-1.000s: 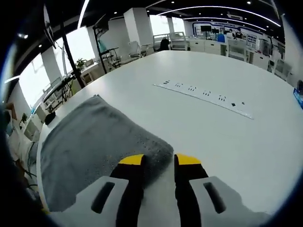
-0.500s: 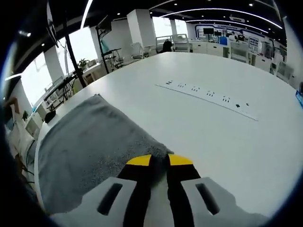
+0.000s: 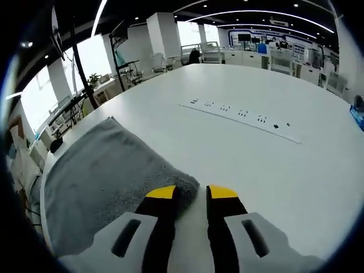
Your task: Fold the towel on the table until its edges align and the towel forms a compact rectangular stack.
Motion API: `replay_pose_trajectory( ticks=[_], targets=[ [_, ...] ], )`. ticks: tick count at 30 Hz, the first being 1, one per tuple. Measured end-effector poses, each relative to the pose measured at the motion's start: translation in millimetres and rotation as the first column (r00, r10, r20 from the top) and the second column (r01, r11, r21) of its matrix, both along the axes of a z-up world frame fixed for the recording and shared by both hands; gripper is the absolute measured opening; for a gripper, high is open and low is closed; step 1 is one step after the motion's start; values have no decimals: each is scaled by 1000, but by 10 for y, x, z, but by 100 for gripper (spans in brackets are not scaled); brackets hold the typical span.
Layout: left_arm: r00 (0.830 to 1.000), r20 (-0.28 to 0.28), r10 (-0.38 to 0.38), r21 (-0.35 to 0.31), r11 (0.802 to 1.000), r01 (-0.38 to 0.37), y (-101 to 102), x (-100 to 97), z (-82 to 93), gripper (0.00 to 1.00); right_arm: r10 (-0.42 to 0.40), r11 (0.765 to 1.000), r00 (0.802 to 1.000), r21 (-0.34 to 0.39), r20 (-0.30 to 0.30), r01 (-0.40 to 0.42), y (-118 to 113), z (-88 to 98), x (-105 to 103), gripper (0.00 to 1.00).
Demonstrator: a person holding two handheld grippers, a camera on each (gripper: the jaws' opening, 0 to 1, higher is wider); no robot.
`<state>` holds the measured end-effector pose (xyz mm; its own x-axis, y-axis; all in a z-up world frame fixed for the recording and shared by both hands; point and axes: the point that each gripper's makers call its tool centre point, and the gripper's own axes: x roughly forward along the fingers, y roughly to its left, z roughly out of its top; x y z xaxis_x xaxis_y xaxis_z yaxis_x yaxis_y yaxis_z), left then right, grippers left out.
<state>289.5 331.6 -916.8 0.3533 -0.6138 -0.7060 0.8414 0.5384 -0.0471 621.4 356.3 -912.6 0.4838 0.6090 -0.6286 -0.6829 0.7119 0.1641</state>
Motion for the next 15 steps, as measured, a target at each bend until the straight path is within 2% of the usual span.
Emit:
replay_pose_trajectory(
  ticks=[4, 7, 9, 15],
  targets=[
    [1000, 11, -3, 8, 1000, 3, 7, 8, 0, 14, 4, 1000, 1000, 4, -5, -4, 46, -4, -61, 15],
    [1000, 13, 2, 9, 1000, -2, 25, 38, -2, 11, 22, 1000, 1000, -19, 3, -22, 46, -31, -85, 11],
    [1000, 9, 3, 5, 1000, -3, 26, 38, 1, 10, 21, 1000, 1000, 3, 11, -21, 77, -31, -100, 8],
    [1000, 29, 11, 10, 1000, -11, 39, 57, -5, 6, 8, 1000, 1000, 4, 1, -8, 71, -26, -103, 5]
  ],
)
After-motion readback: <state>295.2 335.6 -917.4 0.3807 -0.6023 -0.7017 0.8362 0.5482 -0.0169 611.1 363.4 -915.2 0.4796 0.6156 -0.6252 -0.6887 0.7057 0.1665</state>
